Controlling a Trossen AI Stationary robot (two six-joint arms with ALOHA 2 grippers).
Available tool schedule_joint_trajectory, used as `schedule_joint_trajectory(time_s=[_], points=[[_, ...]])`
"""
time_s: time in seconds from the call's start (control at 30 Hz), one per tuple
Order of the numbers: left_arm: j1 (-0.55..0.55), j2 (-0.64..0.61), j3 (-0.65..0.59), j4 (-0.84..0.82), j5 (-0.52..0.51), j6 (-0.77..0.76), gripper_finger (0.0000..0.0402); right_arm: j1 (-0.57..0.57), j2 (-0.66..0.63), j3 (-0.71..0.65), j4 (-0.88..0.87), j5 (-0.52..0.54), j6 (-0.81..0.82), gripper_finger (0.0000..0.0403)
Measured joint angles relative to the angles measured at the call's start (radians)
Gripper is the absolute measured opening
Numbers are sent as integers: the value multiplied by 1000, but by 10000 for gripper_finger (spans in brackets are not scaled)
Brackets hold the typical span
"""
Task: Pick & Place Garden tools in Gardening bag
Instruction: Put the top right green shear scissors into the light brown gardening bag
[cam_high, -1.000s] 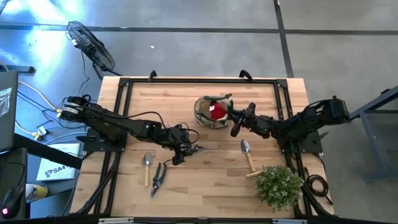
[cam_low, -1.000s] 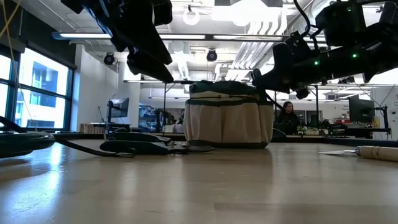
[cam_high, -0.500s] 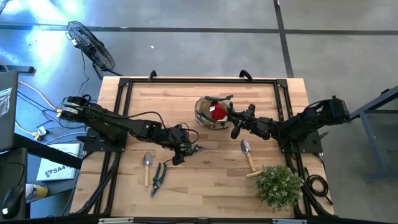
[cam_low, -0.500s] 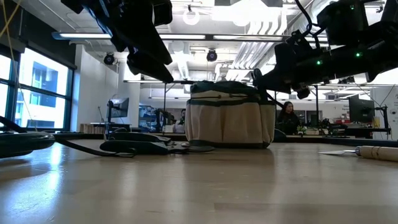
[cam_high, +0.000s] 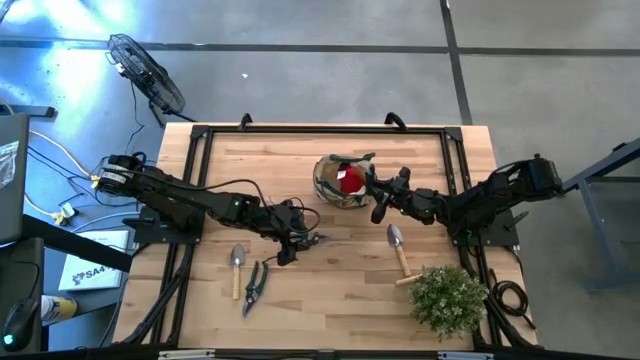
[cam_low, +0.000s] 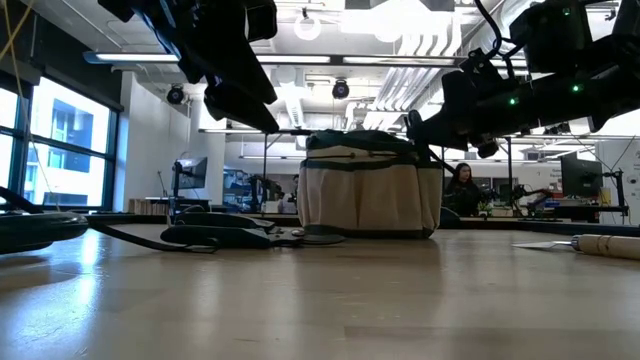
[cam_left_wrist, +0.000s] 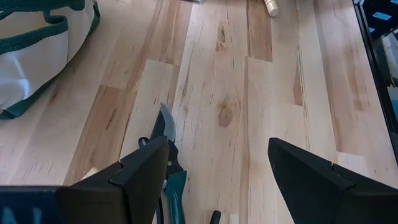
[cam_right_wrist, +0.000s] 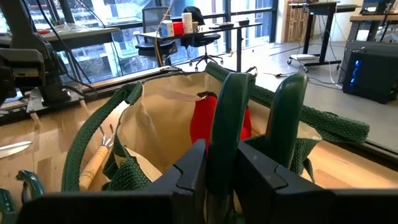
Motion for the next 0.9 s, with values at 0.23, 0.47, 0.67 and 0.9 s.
schedule_joint_trajectory(time_s=[0.23,0.47,0.67,0.9], points=[[0,0,0,0,0,11,271,20,0,0,6,8,-37,95],[0,0,0,0,-14,19,271,20,0,0,7,2,-38,145],[0,0,0,0,-14,19,271,30,0,0,42,0,-76,191],[0,0,0,0,-16,19,271,71,0,0,116,62,-179,222]])
